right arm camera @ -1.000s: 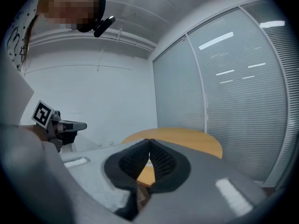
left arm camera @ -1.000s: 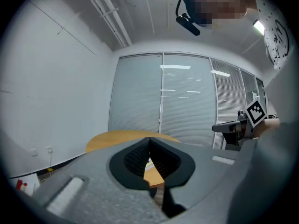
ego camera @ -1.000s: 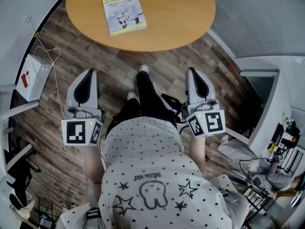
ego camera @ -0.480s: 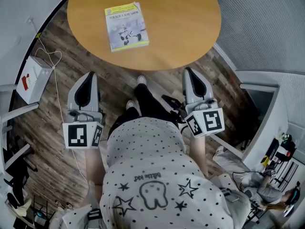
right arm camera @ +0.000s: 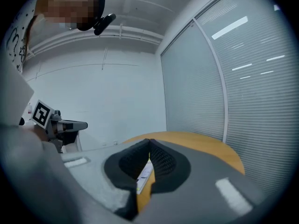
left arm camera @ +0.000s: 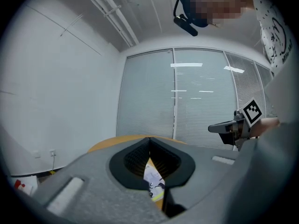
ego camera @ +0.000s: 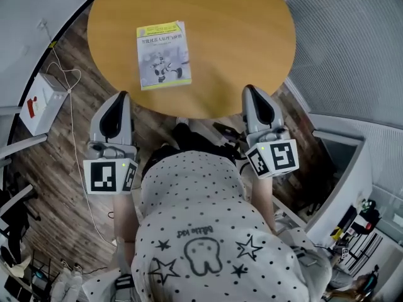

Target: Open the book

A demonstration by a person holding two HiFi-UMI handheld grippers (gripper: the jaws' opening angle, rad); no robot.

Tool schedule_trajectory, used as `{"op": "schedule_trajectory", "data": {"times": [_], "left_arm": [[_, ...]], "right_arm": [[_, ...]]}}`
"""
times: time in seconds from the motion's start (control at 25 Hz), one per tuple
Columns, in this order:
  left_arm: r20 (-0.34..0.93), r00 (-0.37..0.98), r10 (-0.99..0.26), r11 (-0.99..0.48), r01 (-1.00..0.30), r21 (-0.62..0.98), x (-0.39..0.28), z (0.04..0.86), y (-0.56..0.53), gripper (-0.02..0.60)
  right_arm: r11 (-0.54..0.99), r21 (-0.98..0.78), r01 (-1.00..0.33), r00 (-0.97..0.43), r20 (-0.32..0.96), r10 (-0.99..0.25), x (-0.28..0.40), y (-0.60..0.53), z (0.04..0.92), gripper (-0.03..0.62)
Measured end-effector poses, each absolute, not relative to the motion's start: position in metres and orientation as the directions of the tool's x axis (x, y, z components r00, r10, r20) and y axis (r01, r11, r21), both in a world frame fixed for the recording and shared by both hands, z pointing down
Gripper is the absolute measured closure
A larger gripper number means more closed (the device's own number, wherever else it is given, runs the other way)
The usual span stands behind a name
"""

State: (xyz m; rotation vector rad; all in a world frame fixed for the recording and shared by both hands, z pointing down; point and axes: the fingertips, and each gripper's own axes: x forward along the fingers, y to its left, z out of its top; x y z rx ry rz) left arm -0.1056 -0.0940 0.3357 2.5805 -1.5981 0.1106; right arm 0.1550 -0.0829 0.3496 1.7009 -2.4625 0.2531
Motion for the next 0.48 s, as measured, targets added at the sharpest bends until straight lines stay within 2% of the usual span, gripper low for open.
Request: {"op": "schedule_trajectory", "data": {"times": [0.48], "left_arm": [[0.126,0.413,-0.902,-0.409,-0.911,0.062,-0.073,0.347,-0.128,0.571]], "right_arm": [[0.393,-0.083,-0.916,-0.402,0.238,-0.884,0.183,-0.128,0.370,0.589]]}}
